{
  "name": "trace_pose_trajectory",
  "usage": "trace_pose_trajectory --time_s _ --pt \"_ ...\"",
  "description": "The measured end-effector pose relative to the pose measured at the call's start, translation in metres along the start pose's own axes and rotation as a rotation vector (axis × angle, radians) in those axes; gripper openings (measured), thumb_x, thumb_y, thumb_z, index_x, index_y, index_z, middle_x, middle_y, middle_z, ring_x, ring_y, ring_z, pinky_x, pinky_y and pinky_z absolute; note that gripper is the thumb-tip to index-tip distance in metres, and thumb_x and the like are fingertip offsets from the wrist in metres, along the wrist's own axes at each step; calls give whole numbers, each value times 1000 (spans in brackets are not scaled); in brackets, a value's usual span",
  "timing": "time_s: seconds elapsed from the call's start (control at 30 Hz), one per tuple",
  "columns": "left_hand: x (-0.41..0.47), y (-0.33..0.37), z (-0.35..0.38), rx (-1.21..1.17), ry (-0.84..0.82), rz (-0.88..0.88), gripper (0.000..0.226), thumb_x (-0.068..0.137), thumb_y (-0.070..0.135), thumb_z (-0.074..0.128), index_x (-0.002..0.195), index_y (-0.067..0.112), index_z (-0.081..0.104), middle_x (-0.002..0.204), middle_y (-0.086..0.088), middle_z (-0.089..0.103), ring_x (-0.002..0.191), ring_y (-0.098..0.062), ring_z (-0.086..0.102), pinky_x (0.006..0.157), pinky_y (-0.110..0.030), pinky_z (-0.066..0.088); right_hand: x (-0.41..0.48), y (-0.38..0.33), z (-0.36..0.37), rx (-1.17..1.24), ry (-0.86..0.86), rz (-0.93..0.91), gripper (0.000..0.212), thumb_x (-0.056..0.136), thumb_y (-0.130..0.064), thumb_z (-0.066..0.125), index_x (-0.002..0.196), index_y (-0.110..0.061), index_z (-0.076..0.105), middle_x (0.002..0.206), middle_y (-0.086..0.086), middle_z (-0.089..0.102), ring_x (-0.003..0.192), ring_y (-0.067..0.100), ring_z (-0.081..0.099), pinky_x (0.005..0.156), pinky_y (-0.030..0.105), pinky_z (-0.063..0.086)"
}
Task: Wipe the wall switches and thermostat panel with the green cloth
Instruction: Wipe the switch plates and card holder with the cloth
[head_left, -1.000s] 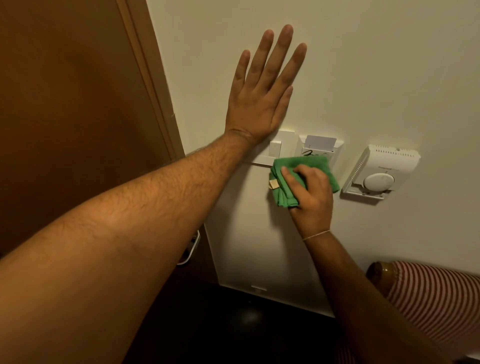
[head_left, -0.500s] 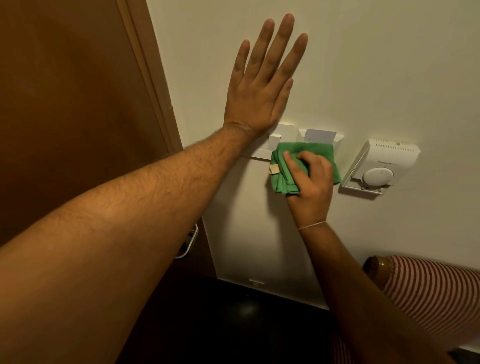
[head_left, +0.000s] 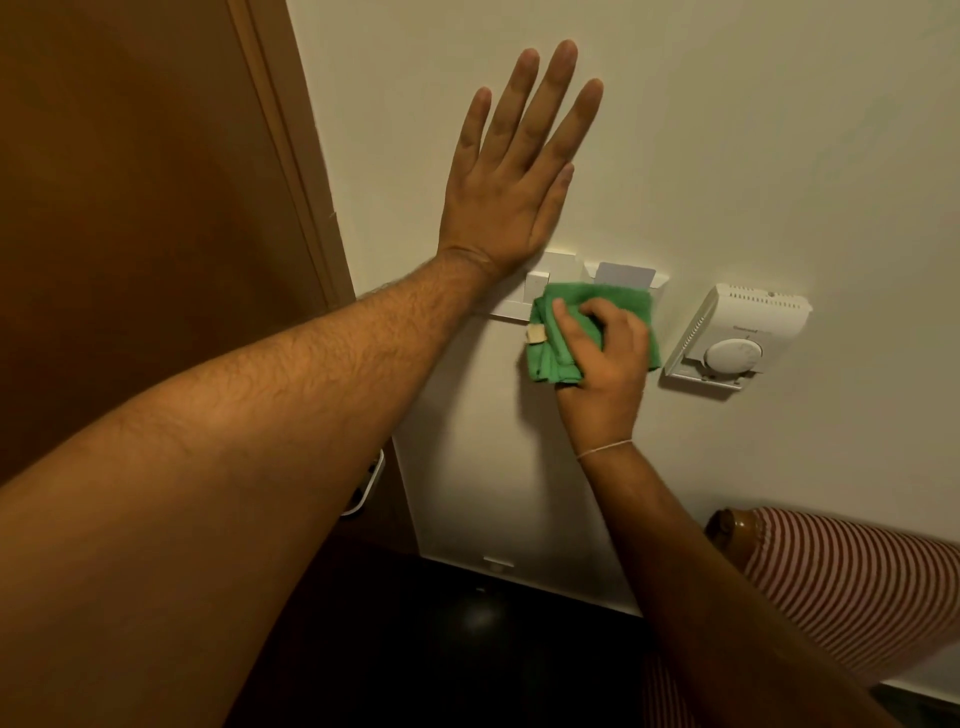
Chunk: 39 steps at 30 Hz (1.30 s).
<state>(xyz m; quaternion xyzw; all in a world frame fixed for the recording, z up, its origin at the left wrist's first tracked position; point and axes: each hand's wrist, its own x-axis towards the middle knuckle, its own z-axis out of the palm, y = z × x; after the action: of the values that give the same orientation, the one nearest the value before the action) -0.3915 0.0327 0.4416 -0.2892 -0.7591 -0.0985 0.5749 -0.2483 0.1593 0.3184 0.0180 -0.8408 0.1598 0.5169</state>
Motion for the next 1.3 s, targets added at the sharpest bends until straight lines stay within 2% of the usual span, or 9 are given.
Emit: trace_pose_trajectory --time_s 0.1,0.23,0.4,0.5,0.67,0.87,1.0,1.1,1.3 --pt "1 1 -1 19 -11 -9 69 112 29 49 175 19 23 177 -18 32 165 -39 26 136 -56 12 -18 12 -7 -58 -132 -100 53 81 -10 91 131 -11 76 122 19 71 115 36 61 94 45 53" --pt "2 0 -3 11 -26 -5 64 113 28 46 173 19 27 177 -18 33 165 -41 30 136 -60 18 -26 37 -23 -56 -66 29 54 84 -12 88 136 -11 72 127 18 65 119 37 56 96 46 53" --pt "0 0 -3 -18 -25 11 71 113 28 43 174 23 7 177 -14 22 165 -40 27 135 -61 21 -2 19 -18 33 100 141 51 92 -17 81 141 -15 67 129 13 59 120 33 54 101 39 53" --pt "1 1 -4 -11 -22 2 72 113 27 46 174 22 7 177 -15 24 165 -40 26 136 -61 21 12 8 -3 -6 88 33 47 91 -15 83 136 -16 72 124 14 63 116 34 55 99 41 50" --pt "2 1 -4 -13 -23 -7 72 112 28 48 177 19 17 177 -17 31 165 -41 30 136 -59 19 -19 20 -5 -68 -135 -192 39 92 -21 75 129 -9 76 121 21 72 117 32 54 94 45 51" --pt "1 0 0 -12 -22 23 79 111 28 47 171 27 -4 177 -14 22 165 -38 24 137 -56 11 -30 42 -23 -59 -33 78 50 91 -18 80 139 -11 69 128 18 62 119 38 56 99 46 53" --pt "0 -1 2 -32 -27 10 78 112 27 49 173 28 -1 178 -13 19 173 -27 3 138 -52 3 -3 22 -15 5 111 136 47 95 -18 76 141 -12 68 128 14 59 120 32 52 102 40 51" --pt "0 -3 0 -40 -33 0 78 112 26 49 173 27 0 179 -13 18 167 -20 -15 139 -51 1 8 15 -5 -62 82 3 48 92 -14 80 139 -13 70 126 15 60 118 33 51 99 44 49" --pt "2 -1 -4 -31 -68 20 77 113 30 47 172 28 -4 178 -13 19 167 -36 21 136 -55 9 -27 33 -14 -160 -178 -154 52 84 -14 86 134 -8 73 126 21 71 120 33 52 93 49 59"
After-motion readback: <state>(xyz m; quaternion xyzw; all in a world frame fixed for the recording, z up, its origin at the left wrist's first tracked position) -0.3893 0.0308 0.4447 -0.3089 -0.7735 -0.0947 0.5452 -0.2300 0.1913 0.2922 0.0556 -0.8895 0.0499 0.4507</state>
